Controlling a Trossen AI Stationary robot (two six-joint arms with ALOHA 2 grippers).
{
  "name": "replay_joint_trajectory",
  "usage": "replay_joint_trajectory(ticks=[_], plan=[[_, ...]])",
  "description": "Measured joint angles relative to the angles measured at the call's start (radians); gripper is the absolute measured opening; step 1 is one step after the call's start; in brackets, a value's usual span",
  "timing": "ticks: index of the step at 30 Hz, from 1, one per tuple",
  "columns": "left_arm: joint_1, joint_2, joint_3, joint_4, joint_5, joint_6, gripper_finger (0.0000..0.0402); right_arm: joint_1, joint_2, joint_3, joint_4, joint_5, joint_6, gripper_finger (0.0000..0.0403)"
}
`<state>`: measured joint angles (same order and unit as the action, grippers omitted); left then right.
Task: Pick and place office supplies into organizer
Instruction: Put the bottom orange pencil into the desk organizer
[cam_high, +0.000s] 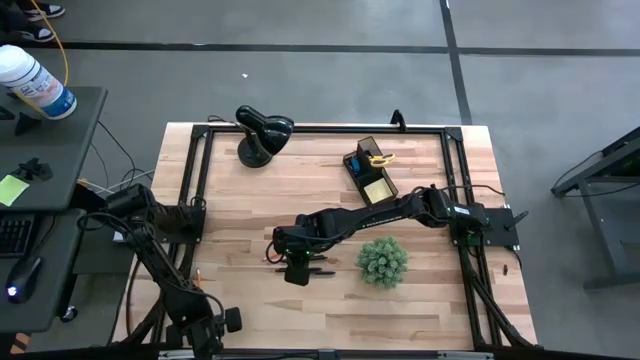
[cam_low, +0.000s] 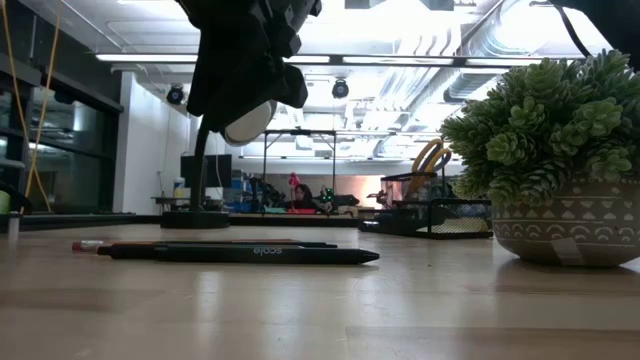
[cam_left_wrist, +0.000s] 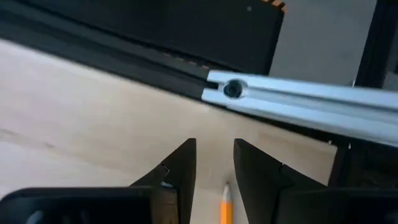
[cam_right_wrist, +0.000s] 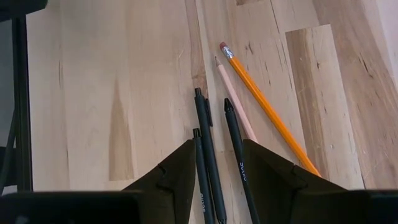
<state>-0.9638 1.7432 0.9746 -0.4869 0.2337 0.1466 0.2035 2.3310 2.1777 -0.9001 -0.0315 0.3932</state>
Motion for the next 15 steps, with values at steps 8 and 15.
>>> replay_joint_trajectory(ticks=[8, 15], plan=[[-0.047, 0.0, -0.001, -0.064, -0.068, -0.022, 0.0094, 0.0, 0.0, 0.0, 0.008, 0.001, 0.011, 0.0129], [-0.052, 0.0, -0.001, -0.088, -0.115, -0.039, 0.0094, 0.0, 0.0, 0.0, 0.008, 0.001, 0.017, 0.0129]])
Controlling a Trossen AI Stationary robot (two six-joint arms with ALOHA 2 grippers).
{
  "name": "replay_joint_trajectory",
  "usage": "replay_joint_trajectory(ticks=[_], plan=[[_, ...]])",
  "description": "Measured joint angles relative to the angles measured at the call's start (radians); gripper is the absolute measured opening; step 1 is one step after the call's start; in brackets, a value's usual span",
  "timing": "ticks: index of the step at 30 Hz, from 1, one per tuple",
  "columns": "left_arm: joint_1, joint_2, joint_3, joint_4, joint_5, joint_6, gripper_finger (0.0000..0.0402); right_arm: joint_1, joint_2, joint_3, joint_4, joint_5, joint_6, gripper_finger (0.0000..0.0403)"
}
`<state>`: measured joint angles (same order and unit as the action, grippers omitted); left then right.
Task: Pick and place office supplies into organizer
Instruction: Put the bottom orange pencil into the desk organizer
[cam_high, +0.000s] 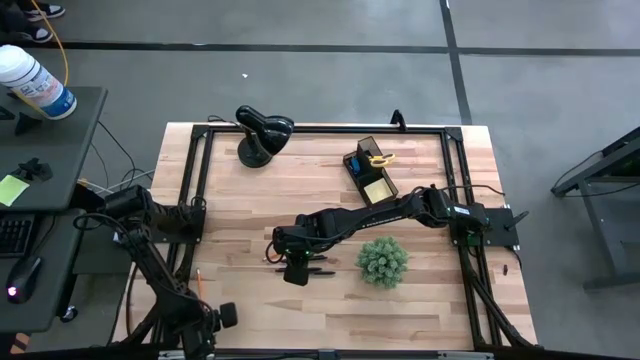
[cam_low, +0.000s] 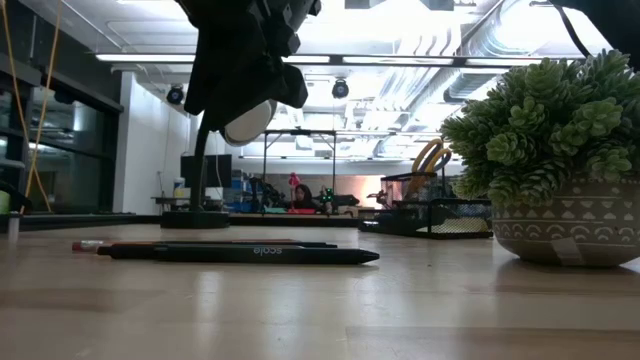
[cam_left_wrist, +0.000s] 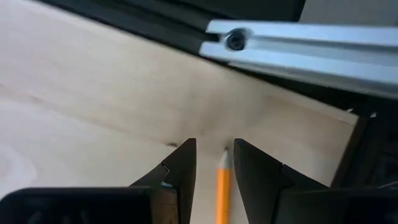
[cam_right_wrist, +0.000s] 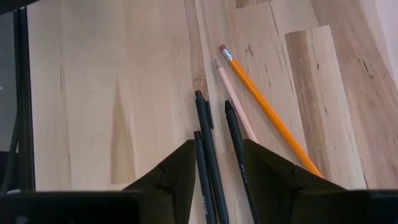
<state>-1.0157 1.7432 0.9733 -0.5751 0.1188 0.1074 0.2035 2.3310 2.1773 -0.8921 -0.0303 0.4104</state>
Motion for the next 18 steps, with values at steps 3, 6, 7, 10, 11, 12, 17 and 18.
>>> replay_joint_trajectory(ticks=[3, 6, 7, 10, 11, 12, 17, 18], plan=[[0.001, 0.0, 0.0, 0.0, -0.011, 0.0, 0.0094, 0.0, 0.0, 0.0, 0.0, 0.0, 0.001, 0.0129], [0.0, 0.0, 0.0, -0.001, -0.01, 0.0, 0.0094, 0.0, 0.0, 0.0, 0.0, 0.0, 0.001, 0.0129], [0.0, 0.0, 0.0, -0.001, -0.01, 0.0, 0.0094, 0.0, 0.0, 0.0, 0.0, 0.0, 0.001, 0.0129], [0.0, 0.0, 0.0, -0.001, -0.008, 0.0, 0.0094, 0.0, 0.0, 0.0, 0.0, 0.001, 0.001, 0.0129], [0.0, 0.0, 0.0, -0.002, -0.008, -0.004, 0.0094, 0.0, 0.0, 0.0, 0.0, 0.001, 0.001, 0.0129], [0.001, 0.0, 0.0, -0.003, -0.003, -0.012, 0.0094, 0.0, 0.0, 0.0, 0.0, 0.001, 0.001, 0.0129], [0.0, 0.0, 0.0, -0.003, 0.012, -0.03, 0.0094, 0.0, 0.0, 0.0, 0.001, 0.001, 0.001, 0.0129], [0.0, 0.0, 0.0, -0.003, 0.012, -0.031, 0.0094, 0.0, 0.0, 0.0, 0.001, 0.001, 0.001, 0.0129]])
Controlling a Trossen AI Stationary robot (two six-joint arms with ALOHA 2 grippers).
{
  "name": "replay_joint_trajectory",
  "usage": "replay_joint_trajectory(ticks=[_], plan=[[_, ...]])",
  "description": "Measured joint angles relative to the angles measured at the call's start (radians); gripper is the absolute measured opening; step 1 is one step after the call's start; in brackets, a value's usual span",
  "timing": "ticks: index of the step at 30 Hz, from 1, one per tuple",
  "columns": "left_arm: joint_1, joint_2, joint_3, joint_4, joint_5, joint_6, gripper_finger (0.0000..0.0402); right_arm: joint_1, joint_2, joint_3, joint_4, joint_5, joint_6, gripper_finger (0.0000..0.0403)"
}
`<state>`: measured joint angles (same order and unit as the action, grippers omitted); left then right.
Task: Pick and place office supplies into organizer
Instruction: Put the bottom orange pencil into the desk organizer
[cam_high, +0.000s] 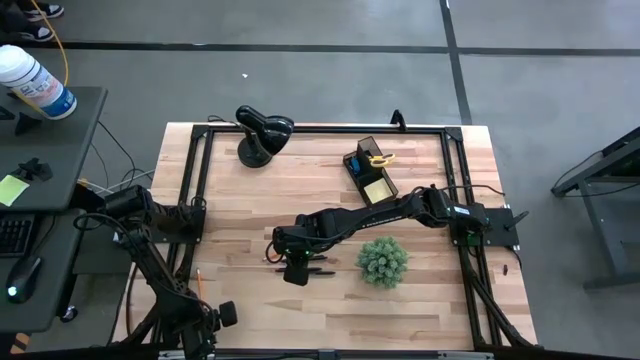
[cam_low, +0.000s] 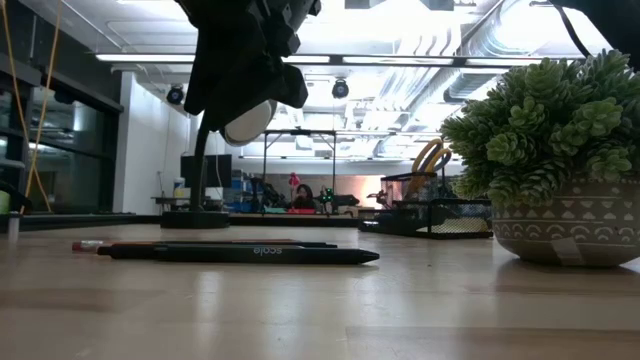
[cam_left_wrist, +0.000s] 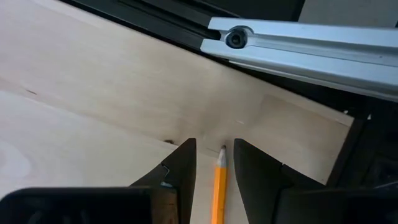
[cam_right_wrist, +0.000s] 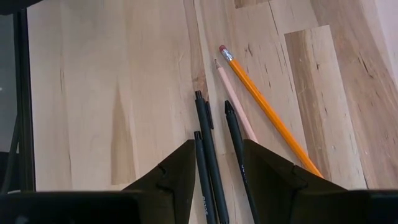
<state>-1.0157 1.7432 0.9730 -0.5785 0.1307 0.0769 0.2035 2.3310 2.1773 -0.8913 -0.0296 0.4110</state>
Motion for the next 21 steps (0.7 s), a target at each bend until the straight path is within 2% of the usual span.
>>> replay_joint_trajectory(ticks=[4, 14, 21], plan=[[-0.002, 0.0, 0.0, 0.0, -0.004, -0.001, 0.009, 0.0, 0.0, 0.0, 0.003, 0.0, 0.0, 0.0129], [-0.014, 0.0, 0.0, 0.001, 0.011, -0.029, 0.0038, 0.0, 0.0, 0.0, 0.005, 0.0, 0.0, 0.0129], [-0.015, 0.0, 0.0, 0.001, 0.008, -0.037, 0.005, 0.0, 0.0, 0.0, 0.006, 0.0, 0.0, 0.0129]])
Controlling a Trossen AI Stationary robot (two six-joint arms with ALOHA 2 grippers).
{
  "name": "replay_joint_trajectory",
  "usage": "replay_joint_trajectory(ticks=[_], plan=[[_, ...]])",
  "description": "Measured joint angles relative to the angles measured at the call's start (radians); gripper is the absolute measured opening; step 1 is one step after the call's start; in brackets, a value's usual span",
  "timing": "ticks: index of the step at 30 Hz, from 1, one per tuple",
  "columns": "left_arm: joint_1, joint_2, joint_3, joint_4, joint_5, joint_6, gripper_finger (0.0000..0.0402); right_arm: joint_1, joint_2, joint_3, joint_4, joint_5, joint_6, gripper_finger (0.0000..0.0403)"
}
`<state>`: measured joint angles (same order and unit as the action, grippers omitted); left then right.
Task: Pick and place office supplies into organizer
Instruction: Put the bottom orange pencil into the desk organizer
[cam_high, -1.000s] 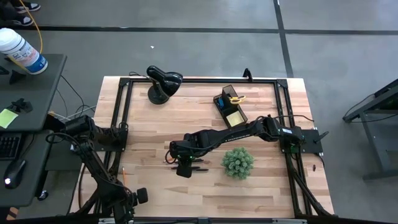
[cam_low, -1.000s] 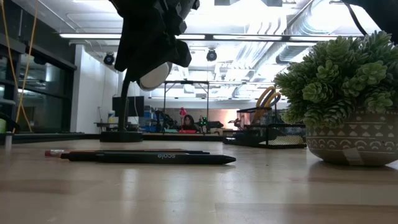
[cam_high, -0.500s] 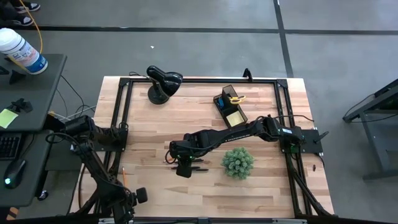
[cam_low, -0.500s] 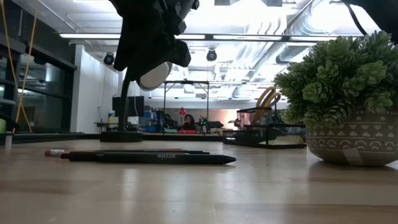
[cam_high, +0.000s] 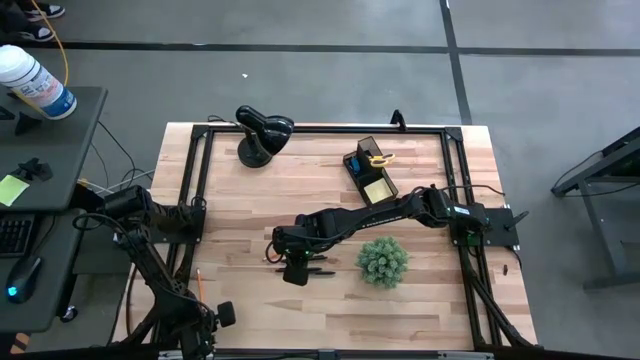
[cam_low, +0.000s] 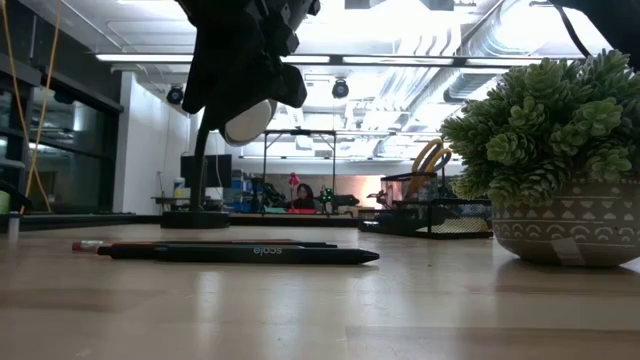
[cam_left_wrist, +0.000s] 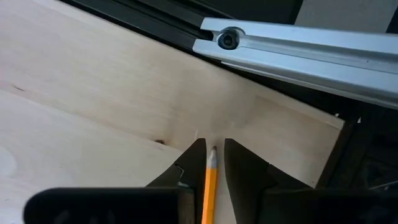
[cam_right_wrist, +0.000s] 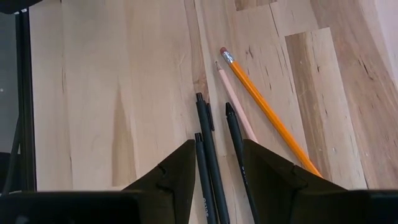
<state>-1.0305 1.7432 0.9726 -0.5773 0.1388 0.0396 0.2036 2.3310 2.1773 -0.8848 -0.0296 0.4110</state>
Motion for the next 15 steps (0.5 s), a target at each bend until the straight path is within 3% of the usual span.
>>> replay_joint_trajectory(ticks=[7, 15], plan=[[0.0, 0.0, 0.0, 0.0, -0.001, -0.005, 0.0077, 0.0, 0.0, 0.0, 0.0, 0.0, 0.0, 0.0129], [-0.024, 0.008, -0.001, 0.001, -0.042, -0.023, 0.0081, 0.0, 0.0, 0.0, 0.0, 0.0, 0.0, 0.0129]])
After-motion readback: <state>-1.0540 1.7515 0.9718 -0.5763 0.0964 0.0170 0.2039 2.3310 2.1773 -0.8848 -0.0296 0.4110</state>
